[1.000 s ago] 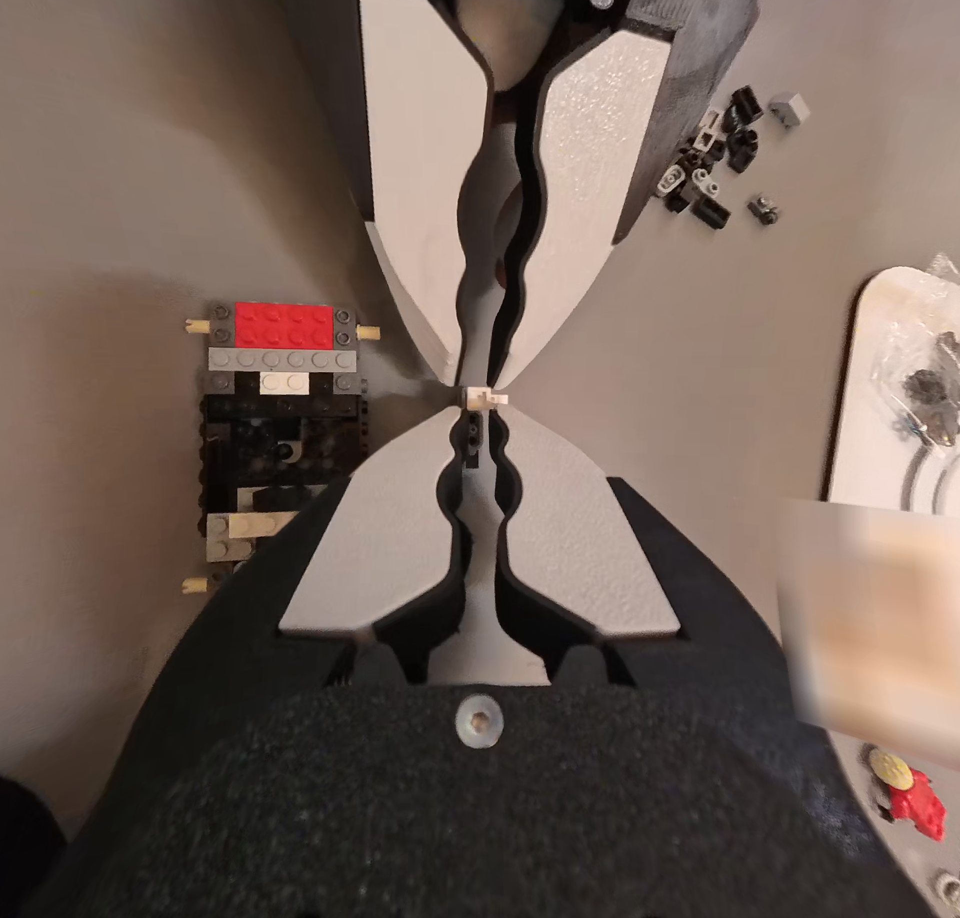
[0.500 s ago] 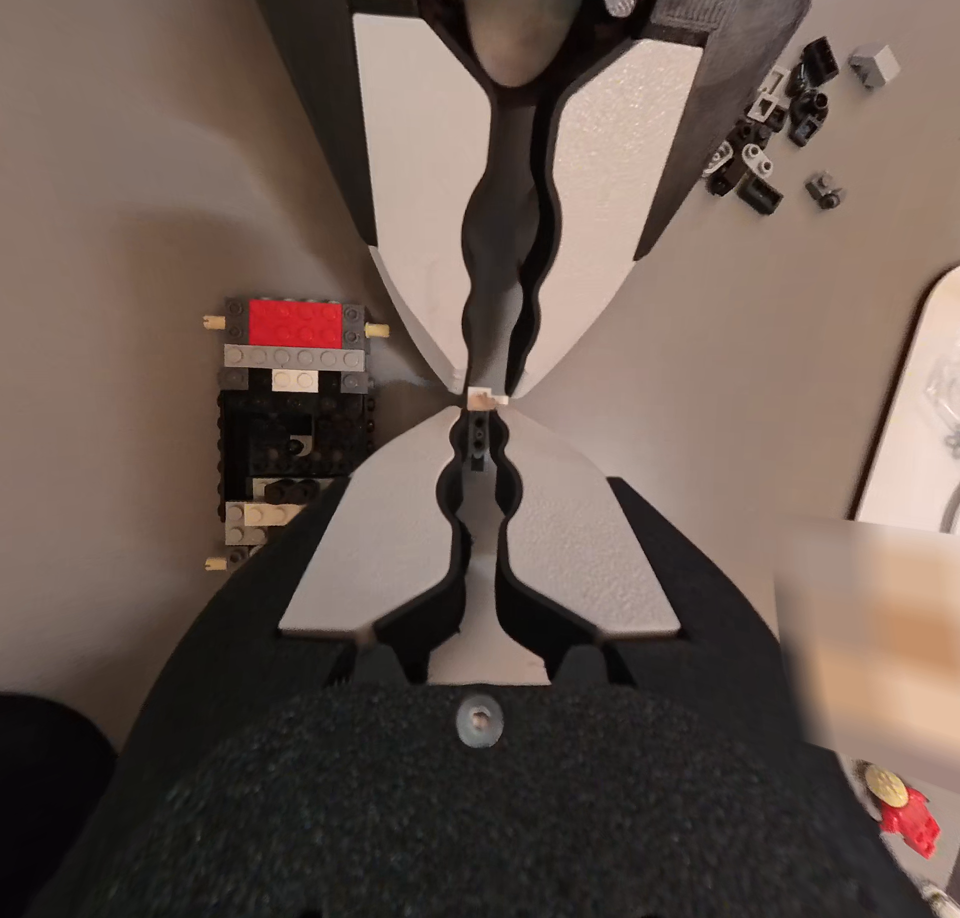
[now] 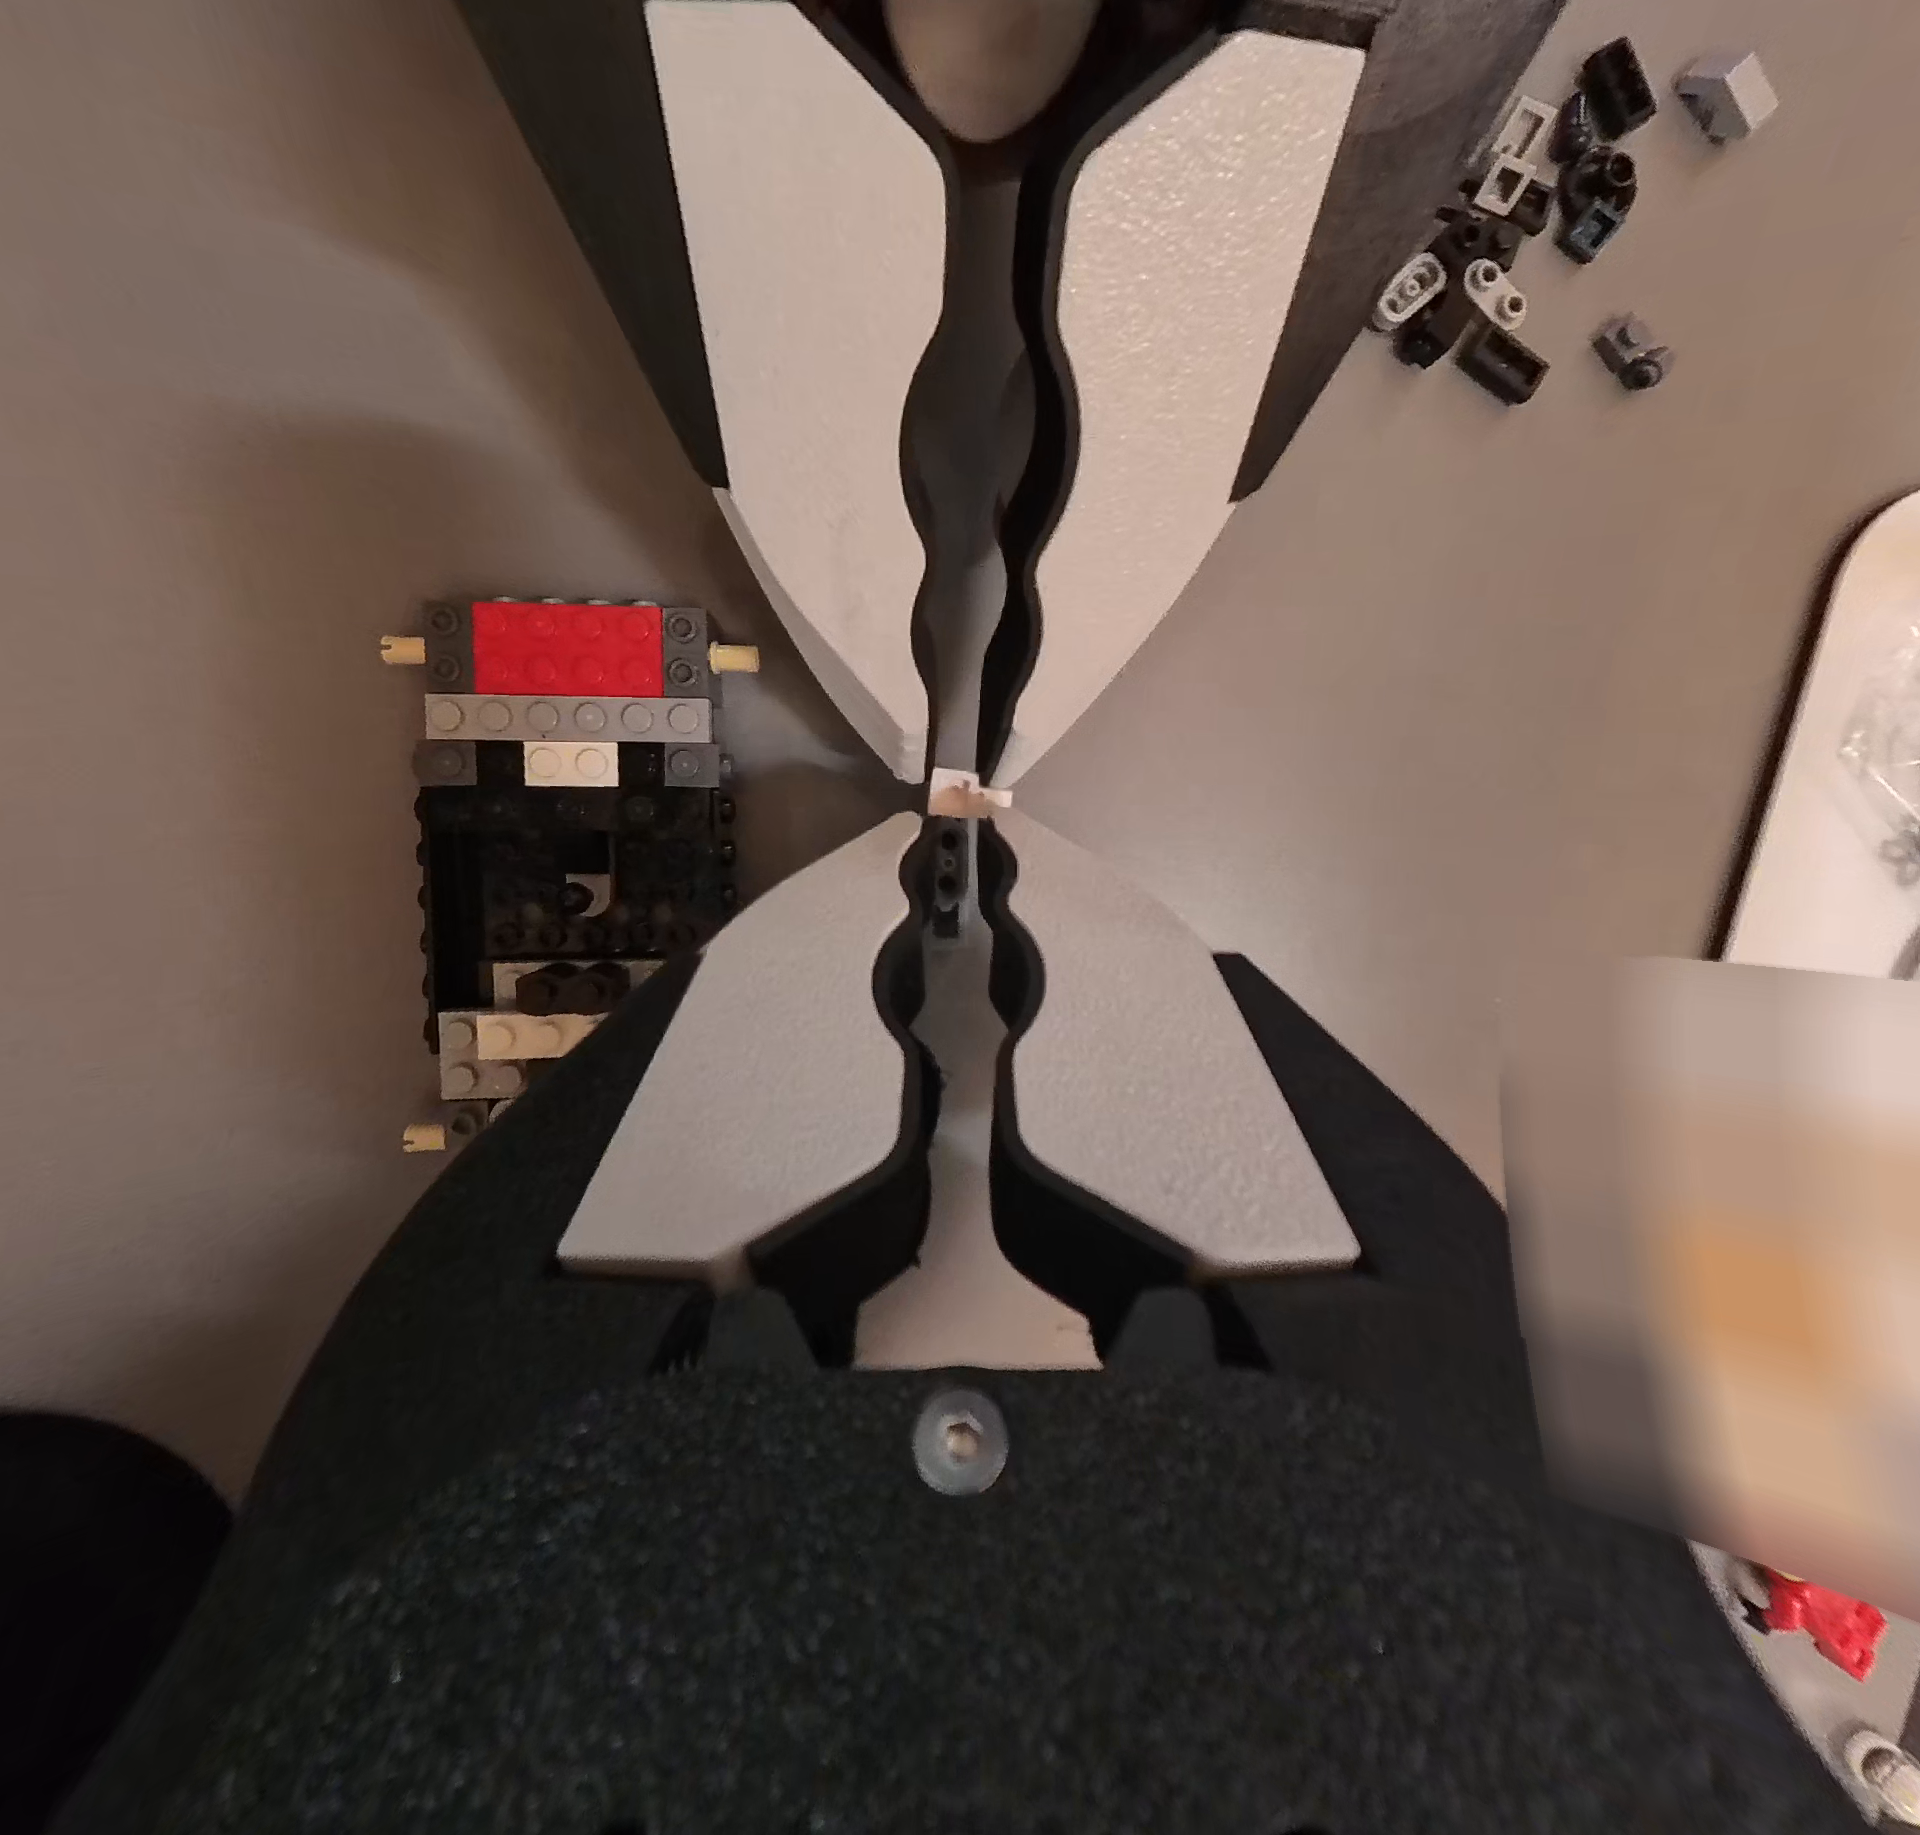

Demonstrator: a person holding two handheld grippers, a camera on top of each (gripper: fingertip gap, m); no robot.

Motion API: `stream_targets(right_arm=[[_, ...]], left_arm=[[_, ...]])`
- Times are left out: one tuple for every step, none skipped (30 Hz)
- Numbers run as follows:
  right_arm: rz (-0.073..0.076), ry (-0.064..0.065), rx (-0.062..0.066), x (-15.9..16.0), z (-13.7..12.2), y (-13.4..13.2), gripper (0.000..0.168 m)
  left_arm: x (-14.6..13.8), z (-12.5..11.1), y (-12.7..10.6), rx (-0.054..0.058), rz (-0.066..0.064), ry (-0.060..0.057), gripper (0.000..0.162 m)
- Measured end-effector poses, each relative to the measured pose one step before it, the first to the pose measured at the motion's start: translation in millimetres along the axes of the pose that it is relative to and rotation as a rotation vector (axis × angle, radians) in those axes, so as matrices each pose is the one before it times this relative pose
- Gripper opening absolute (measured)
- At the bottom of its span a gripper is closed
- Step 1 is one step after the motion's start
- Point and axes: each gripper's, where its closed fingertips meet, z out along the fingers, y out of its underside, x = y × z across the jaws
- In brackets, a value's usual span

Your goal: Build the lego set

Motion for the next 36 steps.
stream_targets(right_arm=[[0.0034,-0.0032,0.0014,-0.43,0.13,0.21,0.007],[0.0012,-0.0038,0.0015,-0.71,0.11,-0.02,0.007],[-0.0014,0.0017,0.0002,-0.12,0.13,0.1,0.007],[-0.0007,0.002,-0.0019,0.06,0.13,0.34,0.007],[0.0004,0.0,-0.0041,-0.08,0.12,0.61,0.008],[0.0,-0.0021,-0.0047,-0.13,-0.19,0.99,0.009],[-0.0002,0.0014,-0.0023,0.45,-0.63,0.99,0.01],[0.0019,0.0019,-0.001,0.61,-1.22,1.06,0.01],[0.0042,0.0026,0.0026,0.74,-1.68,0.91,0.011],[0.0051,0.0036,0.0068,0.82,-1.74,0.58,0.012],[0.0059,0.0018,0.0038,0.44,-1.56,1.26,0.012],[0.0056,0.0033,0.0014,0.36,-1.06,1.73,0.013],[0.0052,0.001,0.0004,-0.19,-0.46,2.04,0.014],[0.0054,0.0,0.0022,-0.45,-0.06,1.72,0.014],[0.0059,-0.003,0.0015,-1.11,0.49,1.71,0.015],[0.0046,-0.0032,-0.0016,-1.27,0.8,1.96,0.016],[0.0024,-0.0032,-0.0005,-1.45,1.13,1.53,0.017],[0.0023,-0.001,0.0004,-1.17,1.18,1.25,0.017],[0.0024,0.0005,0.0023,-0.69,1.08,0.65,0.017],[0.0035,-0.0002,0.0037,-0.45,1.13,0.2,0.017],[0.0027,0.0012,0.0016,-0.15,1.11,0.05,0.017],[0.0,0.0021,0.0008,-0.05,0.89,0.02,0.017],[-0.0004,0.0014,0.0013,-0.04,0.79,-0.21,0.017],[0.0009,0.0007,0.0031,0.08,0.62,-0.68,0.017],[0.001,-0.0019,0.0023,-0.35,0.59,-0.63,0.017],[0.0,0.0005,0.0013,0.1,0.56,-0.56,0.017],[0.0,0.0011,0.0004,0.19,0.43,-0.33,0.016],[0.0011,0.0006,0.0021,0.11,0.24,-0.42,0.015],[0.002,0.0003,0.0037,0.1,0.16,-0.68,0.013],[0.0032,0.0012,0.0046,0.32,0.11,-0.57,0.012],[0.0031,-0.0011,0.0005,-0.16,0.2,0.07,0.012],[0.0009,-0.0009,-0.0014,-0.34,0.13,0.36,0.013],[-0.0012,0.0039,0.0031,0.25,-0.16,-0.21,0.013],[-0.0008,0.0054,0.0109,0.54,-0.96,-1.31,0.013],[-0.0014,0.0097,0.0169,1.08,-1.69,-2.38,0.014],[-0.0085,0.0126,0.0268,0.99,-2.24,-3.66,0.014]], left_arm=[[0.14,0.24,0.12,-0.0006,-0.0007,0.0014,0.008],[-0.09,0.08,0.04,0.0003,0.0,-0.0007,0.008],[0.12,0.11,0.06,-0.0003,-0.0002,0.0004,0.008],[0.21,0.16,0.07,-0.0009,-0.0014,0.0016,0.007],[-0.13,0.17,-0.02,0.0003,-0.0028,-0.0003,0.007],[-0.62,0.09,0.46,-0.0021,-0.0041,-0.0026,0.008],[-0.83,0.16,0.67,-0.0039,-0.0068,-0.0028,0.007],[-1.13,0.14,1.03,-0.0053,-0.0108,-0.003,0.008],[-1.44,0.23,1.43,-0.0085,-0.0141,-0.0048,0.008],[-1.33,0.33,1.19,-0.0066,-0.0133,-0.004,0.008],[-0.36,0.35,0.99,-0.006,-0.0113,0.0012,0.007],[0.06,0.34,0.86,-0.0058,-0.0102,0.0019,0.007],[0.78,0.62,0.57,-0.0047,-0.006,0.0049,0.007],[1.09,0.65,0.23,-0.0034,-0.0022,0.004,0.007],[1.21,0.43,-0.33,0.0004,0.0008,0.0034,0.007],[0.96,0.23,-0.81,0.0021,-0.0002,0.0013,0.007],[0.57,0.24,-0.39,-0.0007,-0.0017,-0.0001,0.007],[0.45,0.32,-0.02,-0.0014,-0.0008,0.0,0.007],[0.29,0.55,0.75,-0.0058,0.0,-0.0003,0.008],[0.07,0.83,1.16,-0.0078,0.0005,-0.002,0.007],[-0.15,0.59,0.47,-0.0043,-0.0003,-0.004,0.007],[0.19,0.17,0.04,-0.0021,0.0018,-0.0023,0.007],[0.03,0.11,-0.02,-0.0022,0.0045,-0.0042,0.007],[-0.18,0.06,-0.01,-0.002,0.0049,-0.0052,0.007],[-0.03,0.18,-0.05,-0.0012,0.0033,-0.0037,0.007],[0.16,0.2,-0.11,-0.0007,0.0014,-0.0022,0.007],[0.31,0.15,-0.07,-0.0006,0.0016,-0.0004,0.007],[0.53,0.07,-0.02,-0.0003,0.0031,0.0009,0.007],[0.15,0.1,-0.03,-0.0006,0.0034,-0.0012,0.007],[-0.01,-0.02,-0.01,-0.0013,0.0035,-0.0024,0.007],[-0.02,0.09,-0.03,-0.0007,0.0031,-0.0027,0.007],[-0.06,0.03,0.02,-0.0006,0.0017,-0.0022,0.008],[0.0,0.09,-0.04,-0.0005,0.0011,-0.0015,0.008],[-0.11,0.05,-0.02,-0.0002,0.0005,-0.0022,0.008],[-0.06,0.13,-0.08,-0.0006,0.0006,-0.0017,0.008],[-0.01,0.03,0.01,-0.0005,0.001,-0.0012,0.008]])
